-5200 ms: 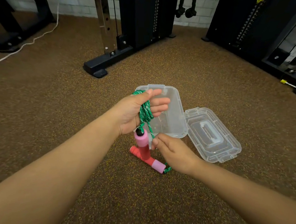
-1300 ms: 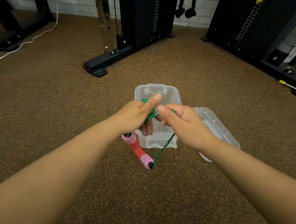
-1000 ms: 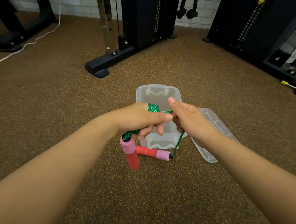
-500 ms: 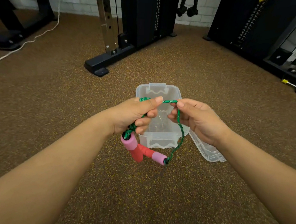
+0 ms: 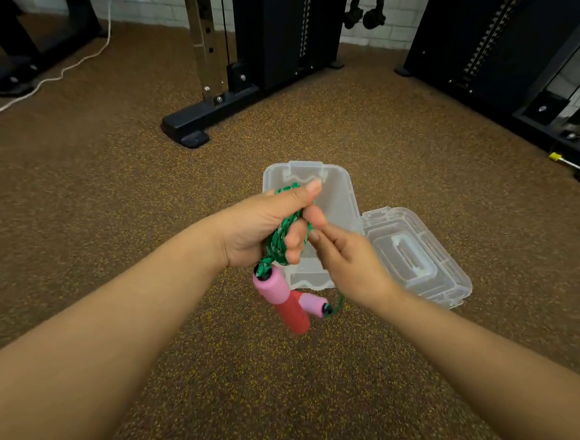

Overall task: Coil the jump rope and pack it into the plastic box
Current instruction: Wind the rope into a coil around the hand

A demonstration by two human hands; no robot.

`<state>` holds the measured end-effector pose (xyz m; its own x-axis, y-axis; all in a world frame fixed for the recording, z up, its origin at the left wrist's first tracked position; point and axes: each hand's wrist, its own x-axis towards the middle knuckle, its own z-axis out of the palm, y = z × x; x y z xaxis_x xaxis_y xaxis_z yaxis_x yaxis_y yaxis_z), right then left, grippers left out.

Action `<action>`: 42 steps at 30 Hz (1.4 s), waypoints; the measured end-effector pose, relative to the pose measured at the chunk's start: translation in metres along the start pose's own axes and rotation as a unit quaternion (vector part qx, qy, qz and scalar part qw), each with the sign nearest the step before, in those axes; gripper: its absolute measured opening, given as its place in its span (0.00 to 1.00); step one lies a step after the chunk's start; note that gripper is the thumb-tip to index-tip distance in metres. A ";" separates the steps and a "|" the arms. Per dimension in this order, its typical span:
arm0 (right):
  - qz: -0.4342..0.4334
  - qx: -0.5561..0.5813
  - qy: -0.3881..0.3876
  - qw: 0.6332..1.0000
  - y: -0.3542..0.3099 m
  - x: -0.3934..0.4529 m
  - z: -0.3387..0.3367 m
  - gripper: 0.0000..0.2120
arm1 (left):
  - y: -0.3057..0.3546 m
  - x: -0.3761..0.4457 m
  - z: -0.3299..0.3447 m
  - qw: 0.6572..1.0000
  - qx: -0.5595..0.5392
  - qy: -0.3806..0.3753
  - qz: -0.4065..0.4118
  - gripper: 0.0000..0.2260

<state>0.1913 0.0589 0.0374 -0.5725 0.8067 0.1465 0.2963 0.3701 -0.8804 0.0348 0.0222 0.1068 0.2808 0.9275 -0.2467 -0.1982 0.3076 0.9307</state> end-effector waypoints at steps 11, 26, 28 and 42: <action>-0.016 -0.137 -0.109 0.984 -0.022 -0.019 0.004 0.13 | 0.002 0.014 -0.012 0.972 -0.098 0.208 0.043 0.25; -0.064 -0.062 -0.036 0.995 -0.054 0.013 -0.039 0.09 | 0.003 -0.004 -0.003 0.958 0.264 -0.036 -0.101 0.50; -0.053 -0.024 -0.010 0.998 -0.047 0.015 -0.037 0.05 | 0.002 -0.004 -0.002 0.963 0.238 -0.074 -0.099 0.46; 0.113 0.403 -0.152 0.896 -0.037 0.000 -0.007 0.14 | -0.013 -0.005 -0.006 0.986 -0.088 -0.131 -0.046 0.15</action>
<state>0.1860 0.0483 0.0730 -0.7856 0.6109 -0.0978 -0.1466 -0.3374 -0.9299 0.0306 0.0146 0.0942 0.5339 0.8144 -0.2274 -0.3151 0.4412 0.8403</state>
